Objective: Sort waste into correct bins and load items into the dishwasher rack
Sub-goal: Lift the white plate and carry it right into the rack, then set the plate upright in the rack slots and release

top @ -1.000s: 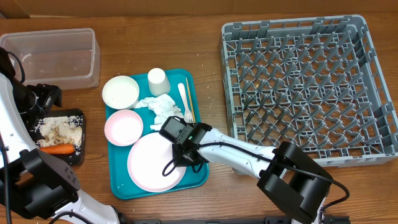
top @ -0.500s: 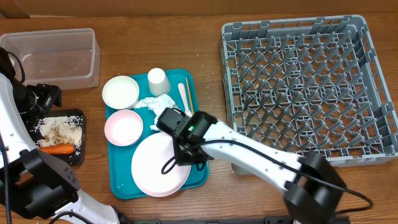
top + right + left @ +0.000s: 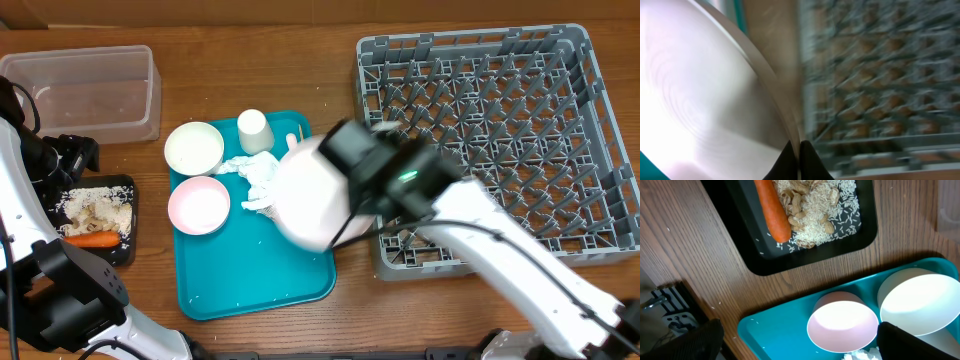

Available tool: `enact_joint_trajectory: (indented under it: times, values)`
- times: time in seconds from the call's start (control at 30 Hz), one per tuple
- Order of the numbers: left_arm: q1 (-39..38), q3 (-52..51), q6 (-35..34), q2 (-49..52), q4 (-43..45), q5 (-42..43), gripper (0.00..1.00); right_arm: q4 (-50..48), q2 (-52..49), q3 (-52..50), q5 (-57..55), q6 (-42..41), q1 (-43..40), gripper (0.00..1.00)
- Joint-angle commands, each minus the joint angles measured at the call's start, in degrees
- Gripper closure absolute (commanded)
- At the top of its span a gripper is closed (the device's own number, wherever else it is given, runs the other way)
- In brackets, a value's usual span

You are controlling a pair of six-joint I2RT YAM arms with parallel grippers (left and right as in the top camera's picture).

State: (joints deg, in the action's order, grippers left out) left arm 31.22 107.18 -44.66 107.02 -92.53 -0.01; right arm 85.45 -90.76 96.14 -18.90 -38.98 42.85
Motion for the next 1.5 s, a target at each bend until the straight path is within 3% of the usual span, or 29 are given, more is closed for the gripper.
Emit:
enact_joint_trajectory:
  times: [0.0,0.23,0.6,0.73,1.03,1.3,1.47]
  values:
    - [-0.1,-0.2,0.1,-1.3,0.0,-0.5,0.0,0.1,2.2,1.8,-14.7,0.0,-6.6,0.96]
    - [-0.1,-0.2,0.1,-1.3,0.0,-0.5,0.0,-11.0,1.9,1.7,-26.8,2.1,-19.4,0.96]
    - [-0.1,-0.2,0.1,-1.3,0.0,-0.5,0.0,-30.9,-2.1,1.7,-26.5,15.4,-30.6,0.96]
    - [-0.1,-0.2,0.1,-1.3,0.0,-0.5,0.0,-33.7,-6.6,1.7,-28.6,19.3,-31.4,0.96]
    - [-0.1,-0.2,0.1,-1.3,0.1,-0.6,0.0,-36.7,-17.0,1.7,-41.5,19.3,-31.6,0.96]
    - [-0.1,-0.2,0.1,-1.3,0.0,-0.6,0.0,-37.2,-19.5,1.7,-41.0,19.6,-31.7,0.96]
    - [-0.1,-0.2,0.1,-1.3,0.0,-0.5,0.0,-35.4,-20.0,1.6,-32.9,19.6,-31.6,0.96]
